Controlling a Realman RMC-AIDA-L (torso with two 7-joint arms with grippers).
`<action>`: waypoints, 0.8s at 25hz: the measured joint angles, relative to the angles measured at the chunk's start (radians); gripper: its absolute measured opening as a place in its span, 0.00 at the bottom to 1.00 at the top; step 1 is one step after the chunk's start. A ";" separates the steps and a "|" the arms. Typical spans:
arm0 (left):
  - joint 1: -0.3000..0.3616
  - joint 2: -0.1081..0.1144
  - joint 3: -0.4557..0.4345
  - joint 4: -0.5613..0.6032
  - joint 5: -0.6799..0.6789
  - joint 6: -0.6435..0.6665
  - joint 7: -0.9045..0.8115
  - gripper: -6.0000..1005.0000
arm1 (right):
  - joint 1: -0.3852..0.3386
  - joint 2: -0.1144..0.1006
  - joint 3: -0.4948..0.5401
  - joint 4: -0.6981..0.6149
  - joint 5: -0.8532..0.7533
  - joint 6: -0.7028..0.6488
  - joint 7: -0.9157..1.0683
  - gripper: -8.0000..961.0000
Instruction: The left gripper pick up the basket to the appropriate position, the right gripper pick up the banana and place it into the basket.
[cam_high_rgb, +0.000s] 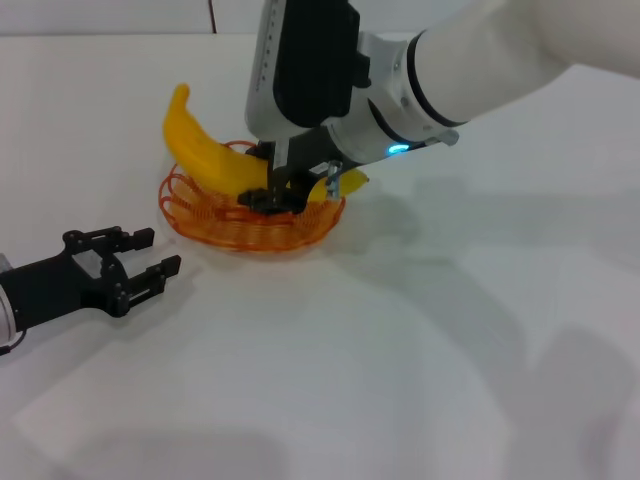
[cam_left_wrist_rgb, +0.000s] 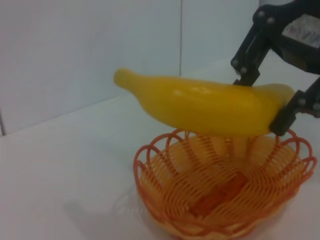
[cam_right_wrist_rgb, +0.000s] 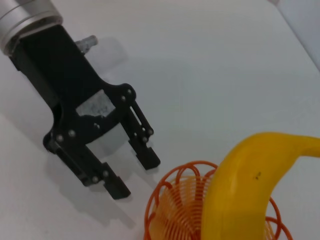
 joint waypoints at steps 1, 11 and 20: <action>0.000 0.000 0.000 0.000 0.000 0.000 0.000 0.50 | 0.000 0.000 -0.008 0.001 0.001 0.006 -0.002 0.51; 0.002 0.001 0.000 -0.001 0.000 0.000 0.000 0.50 | -0.023 -0.005 -0.016 -0.007 0.024 0.042 0.000 0.51; 0.006 0.001 0.000 -0.001 0.000 0.000 0.000 0.50 | -0.220 -0.010 0.183 -0.086 0.241 -0.083 -0.302 0.95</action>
